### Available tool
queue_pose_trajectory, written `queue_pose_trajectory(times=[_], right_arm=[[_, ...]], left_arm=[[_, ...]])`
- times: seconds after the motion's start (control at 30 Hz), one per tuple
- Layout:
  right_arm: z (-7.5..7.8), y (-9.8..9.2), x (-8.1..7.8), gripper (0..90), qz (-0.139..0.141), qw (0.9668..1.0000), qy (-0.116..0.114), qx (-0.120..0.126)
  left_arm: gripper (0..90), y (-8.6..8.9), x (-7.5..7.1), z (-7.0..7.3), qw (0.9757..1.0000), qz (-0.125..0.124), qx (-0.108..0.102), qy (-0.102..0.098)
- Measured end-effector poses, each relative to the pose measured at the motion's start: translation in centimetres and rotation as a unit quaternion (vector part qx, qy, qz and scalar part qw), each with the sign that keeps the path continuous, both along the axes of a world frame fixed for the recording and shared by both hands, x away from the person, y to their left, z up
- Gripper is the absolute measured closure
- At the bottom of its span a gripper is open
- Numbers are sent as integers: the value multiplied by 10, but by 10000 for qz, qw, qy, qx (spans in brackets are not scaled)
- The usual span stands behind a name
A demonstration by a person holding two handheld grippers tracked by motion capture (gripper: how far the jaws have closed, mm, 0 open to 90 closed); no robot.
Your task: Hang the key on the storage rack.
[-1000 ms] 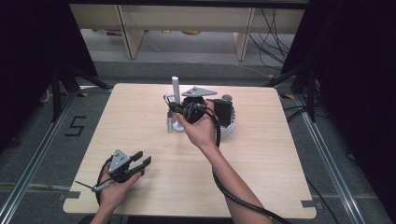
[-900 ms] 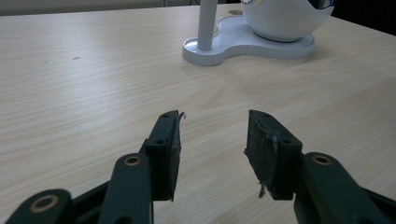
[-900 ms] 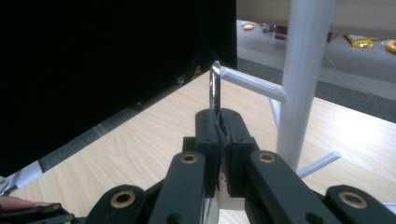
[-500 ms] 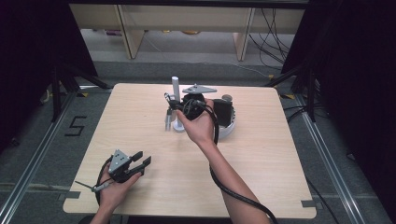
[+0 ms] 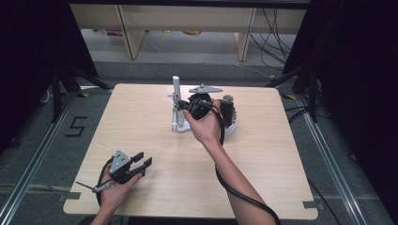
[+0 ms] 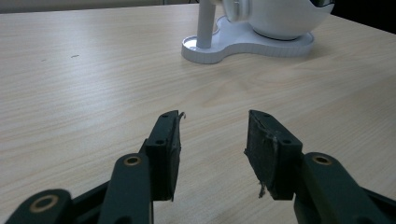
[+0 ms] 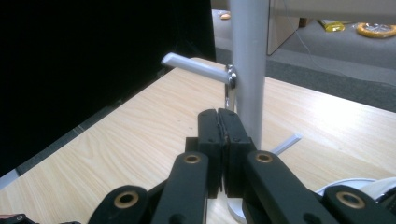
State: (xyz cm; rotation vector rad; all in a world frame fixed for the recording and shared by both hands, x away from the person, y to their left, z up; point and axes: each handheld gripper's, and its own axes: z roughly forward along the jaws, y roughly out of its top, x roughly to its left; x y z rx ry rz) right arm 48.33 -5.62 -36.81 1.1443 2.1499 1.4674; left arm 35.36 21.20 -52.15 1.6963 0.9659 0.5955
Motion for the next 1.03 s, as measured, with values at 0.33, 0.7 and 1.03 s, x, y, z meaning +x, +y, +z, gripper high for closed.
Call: queue_pose_trajectory(times=[0.33, 0.7, 1.03], right_arm=[[4, -19, -10, 815, 186, 9973, -227, -667], [-24, -72, -27, 600, 570, 9863, -136, -1540], [-59, -112, -68, 549, 258, 9931, -24, -1141]], left_arm=[[542, 2, 1, 1, 9999, 22, -75, -110], [535, 1, 0, 0, 9996, 158, -171, -131], [494, 0, 1, 1, 9993, 193, -250, -211]])
